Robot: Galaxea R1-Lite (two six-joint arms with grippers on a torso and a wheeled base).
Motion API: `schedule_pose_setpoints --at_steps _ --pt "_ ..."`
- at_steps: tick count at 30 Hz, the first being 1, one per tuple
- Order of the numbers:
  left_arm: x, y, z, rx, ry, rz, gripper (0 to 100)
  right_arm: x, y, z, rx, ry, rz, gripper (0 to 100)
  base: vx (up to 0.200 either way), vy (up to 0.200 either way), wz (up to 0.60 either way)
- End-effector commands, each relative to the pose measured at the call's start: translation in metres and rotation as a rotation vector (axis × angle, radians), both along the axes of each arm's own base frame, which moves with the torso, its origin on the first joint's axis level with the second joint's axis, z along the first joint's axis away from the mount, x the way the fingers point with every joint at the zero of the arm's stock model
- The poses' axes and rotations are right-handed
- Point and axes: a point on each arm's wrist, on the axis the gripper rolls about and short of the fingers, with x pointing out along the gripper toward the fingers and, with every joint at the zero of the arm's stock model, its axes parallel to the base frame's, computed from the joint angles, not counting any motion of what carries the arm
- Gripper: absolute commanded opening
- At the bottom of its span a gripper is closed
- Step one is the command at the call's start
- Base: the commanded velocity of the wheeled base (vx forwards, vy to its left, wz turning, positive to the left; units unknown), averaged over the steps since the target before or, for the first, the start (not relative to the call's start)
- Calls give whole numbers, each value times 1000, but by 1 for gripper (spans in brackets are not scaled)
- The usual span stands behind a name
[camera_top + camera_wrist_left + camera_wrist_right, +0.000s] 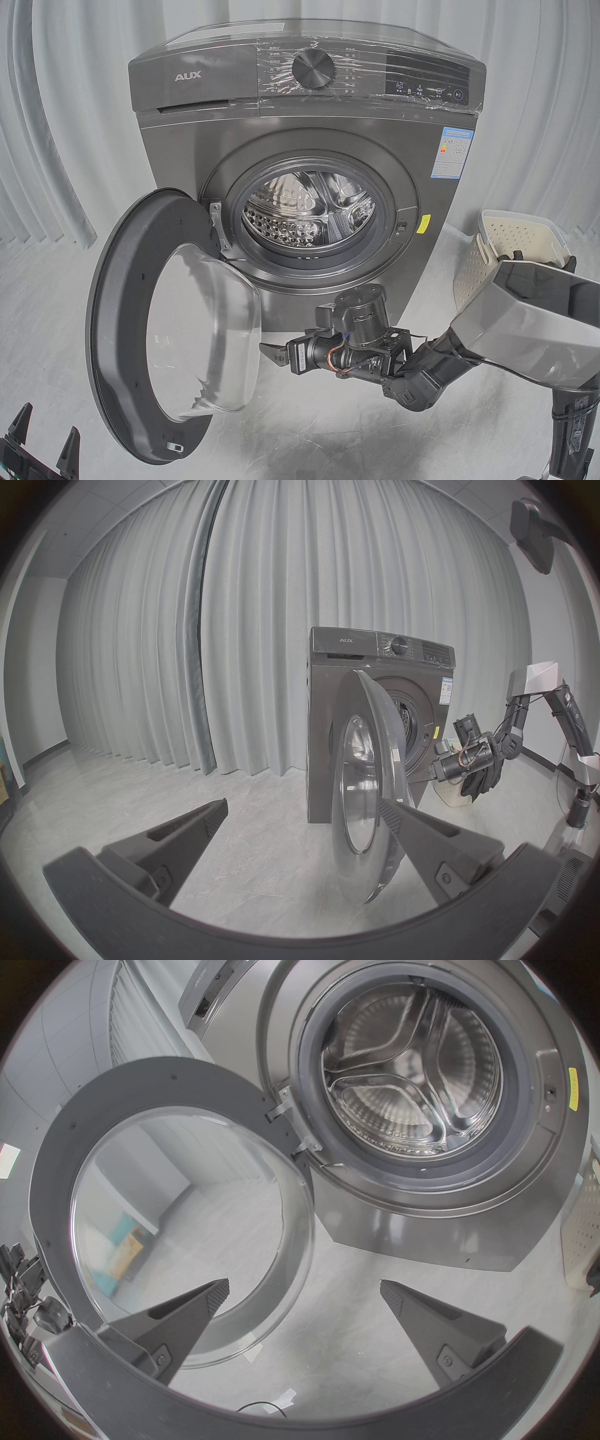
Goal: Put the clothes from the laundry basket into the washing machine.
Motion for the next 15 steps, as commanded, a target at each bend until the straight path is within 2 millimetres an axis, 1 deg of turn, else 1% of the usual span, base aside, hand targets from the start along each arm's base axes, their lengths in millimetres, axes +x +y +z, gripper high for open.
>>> schedule_pose_setpoints --at_steps 1,3,7,9,12,15 --pt "0 0 -5 0 3 1 100 4 23 -13 19 5 14 100 0 0 0" --pt "0 0 -4 0 1 1 100 1 35 -12 48 8 26 100 0 0 0" --pt "0 0 -4 0 1 1 100 1 44 -11 70 8 29 100 0 0 0" --pt "0 0 -4 0 1 1 100 5 51 -9 93 -2 0 100 0 0 0" --pt "0 0 -5 0 3 1 100 7 57 -6 112 -14 -11 100 0 0 0" --pt "0 0 -4 0 1 1 100 8 56 -5 115 -18 -15 100 0 0 0"
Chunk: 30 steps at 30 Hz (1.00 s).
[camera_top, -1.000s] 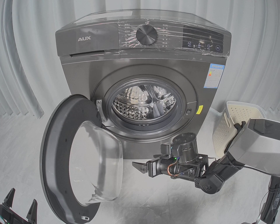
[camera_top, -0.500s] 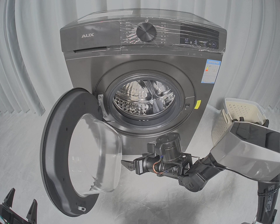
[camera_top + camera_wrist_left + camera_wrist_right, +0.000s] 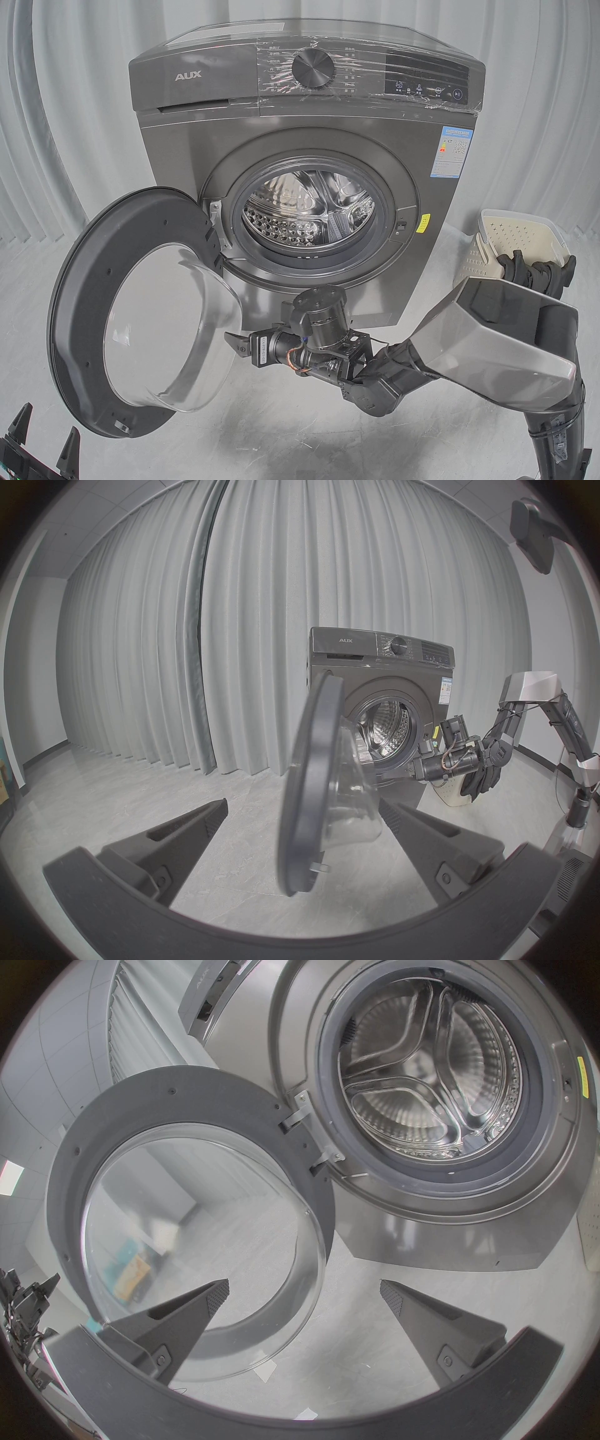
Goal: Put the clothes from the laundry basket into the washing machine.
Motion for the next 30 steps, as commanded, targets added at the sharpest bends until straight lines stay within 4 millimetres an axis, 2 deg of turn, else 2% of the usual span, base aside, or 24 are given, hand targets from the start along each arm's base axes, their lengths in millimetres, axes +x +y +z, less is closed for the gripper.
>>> schedule_pose_setpoints --at_steps 1,9,13,14,17,18,19,21,22,23,24,30 --pt "0 0 -4 0 1 1 100 4 3 -3 4 -3 -3 100 0 0 0" --pt "0 0 -4 0 1 1 100 6 -4 0 -5 -10 -47 100 0 0 0" --pt "0 0 -4 0 1 1 100 3 -16 14 -12 -27 -59 100 0 0 0" --pt "0 0 -4 0 1 1 100 -2 -31 26 -29 -45 -77 100 0 0 0" --pt "0 0 -5 0 3 1 100 -7 -62 44 -65 -93 -107 100 0 0 0" --pt "0 0 -5 0 3 1 100 -7 -62 44 -65 -93 -107 100 0 0 0" --pt "0 0 -4 0 1 1 100 -12 -86 57 -78 -135 -137 100 0 0 0" --pt "0 0 -5 0 3 1 100 -20 -111 69 -83 -176 -169 100 0 0 0" --pt "0 0 -4 0 1 1 100 -24 -121 72 -87 -188 -182 100 0 0 0" --pt "0 0 -4 0 1 1 100 -24 -123 73 -87 -190 -185 100 0 0 0" --pt "0 0 -5 0 3 1 100 -33 -143 80 -95 -210 -212 100 0 0 0" --pt "0 0 -4 0 1 1 100 -68 -198 98 -108 -272 -288 100 0 0 0"
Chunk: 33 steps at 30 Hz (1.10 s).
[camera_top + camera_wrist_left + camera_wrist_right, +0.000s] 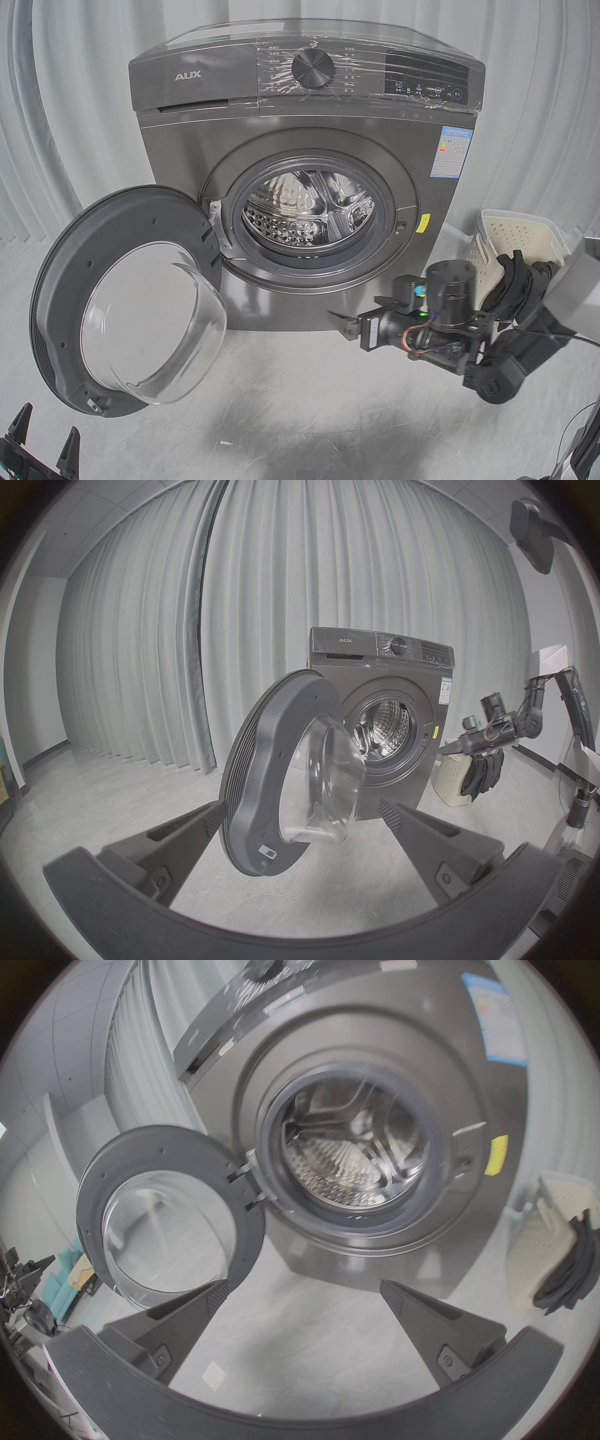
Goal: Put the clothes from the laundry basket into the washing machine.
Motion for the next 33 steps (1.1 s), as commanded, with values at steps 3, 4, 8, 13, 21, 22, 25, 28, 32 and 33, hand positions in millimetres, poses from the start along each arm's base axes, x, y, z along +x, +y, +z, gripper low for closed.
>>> schedule_pose_setpoints --at_steps 3,4,8,13,21,22,25,28,32,33 --pt "0 0 -4 -2 1 0 100 -52 -90 54 20 -176 -138 100 0 0 0" --pt "0 0 -4 0 1 0 100 -59 -97 56 18 -187 -147 100 0 0 0" --pt "0 0 -4 0 1 0 100 -80 -120 63 16 -219 -192 100 0 0 0" --pt "0 0 -4 0 3 0 100 -105 -142 70 10 -276 -235 100 0 0 0" --pt "0 0 -5 0 3 0 100 -146 -164 70 22 -332 -270 100 0 0 0" --pt "0 0 -4 0 3 0 100 -150 -167 66 17 -327 -278 100 0 0 0" --pt "0 0 -4 0 3 0 100 -160 -174 61 16 -330 -295 100 0 0 0" --pt "0 0 -4 0 3 0 100 -170 -178 56 13 -327 -304 100 0 0 0" --pt "0 0 -4 0 1 0 100 -180 -185 49 8 -323 -330 100 0 0 0" --pt "0 0 -4 0 1 0 100 -181 -185 49 8 -324 -332 100 0 0 0"
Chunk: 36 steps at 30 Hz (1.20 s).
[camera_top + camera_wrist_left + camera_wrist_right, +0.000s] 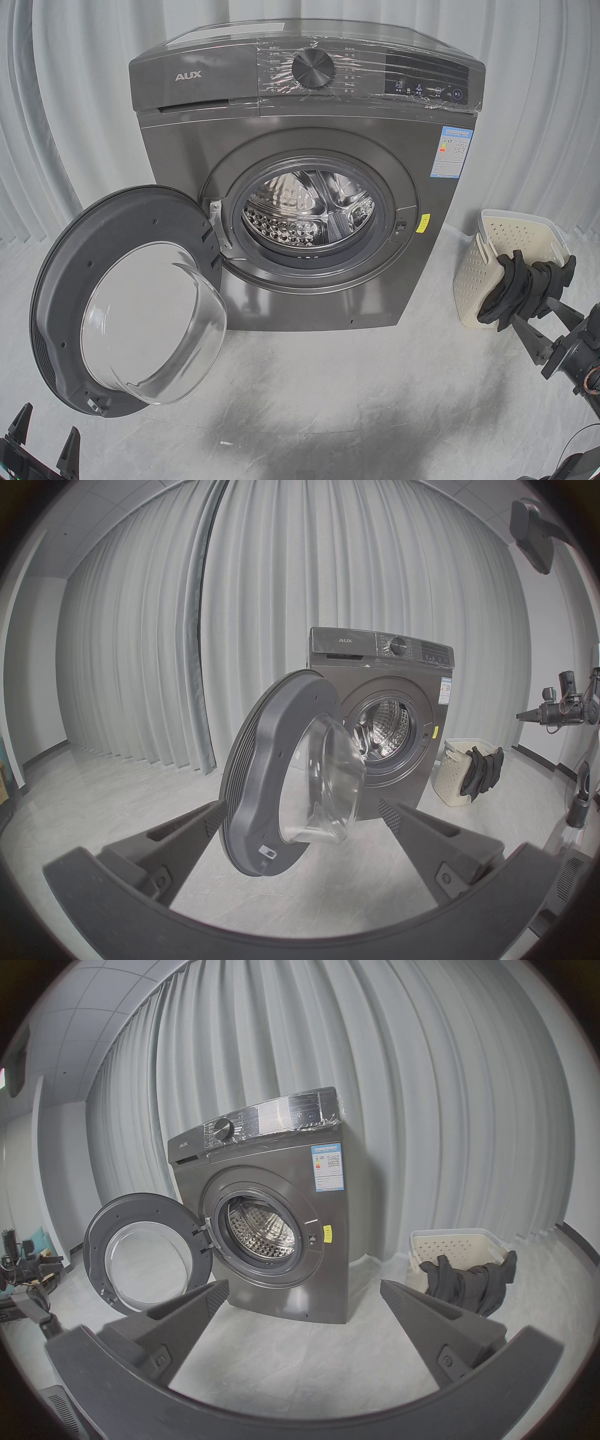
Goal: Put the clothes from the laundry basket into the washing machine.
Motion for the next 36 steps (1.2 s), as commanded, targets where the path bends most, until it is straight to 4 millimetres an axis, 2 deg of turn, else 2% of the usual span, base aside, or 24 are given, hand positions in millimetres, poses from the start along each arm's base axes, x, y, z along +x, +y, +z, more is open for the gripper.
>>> schedule_pose_setpoints --at_steps 1,5,6,15,29,36 --pt "0 0 -4 0 1 1 100 -18 -9 -1 13 -38 -32 100 0 0 0" --pt "0 0 -4 0 2 1 100 -27 -13 0 16 -53 -45 100 0 0 0" --pt "0 0 -4 0 1 1 100 -36 -16 -2 14 -52 -58 100 0 0 0" --pt "0 0 -4 0 1 1 100 -67 -25 -13 12 -41 -81 100 0 0 0" --pt "0 0 -4 0 2 1 100 -98 -33 -24 28 -111 -120 100 0 0 0" --pt "0 0 -4 0 1 1 100 -118 -36 -39 29 -146 -159 100 0 0 0"
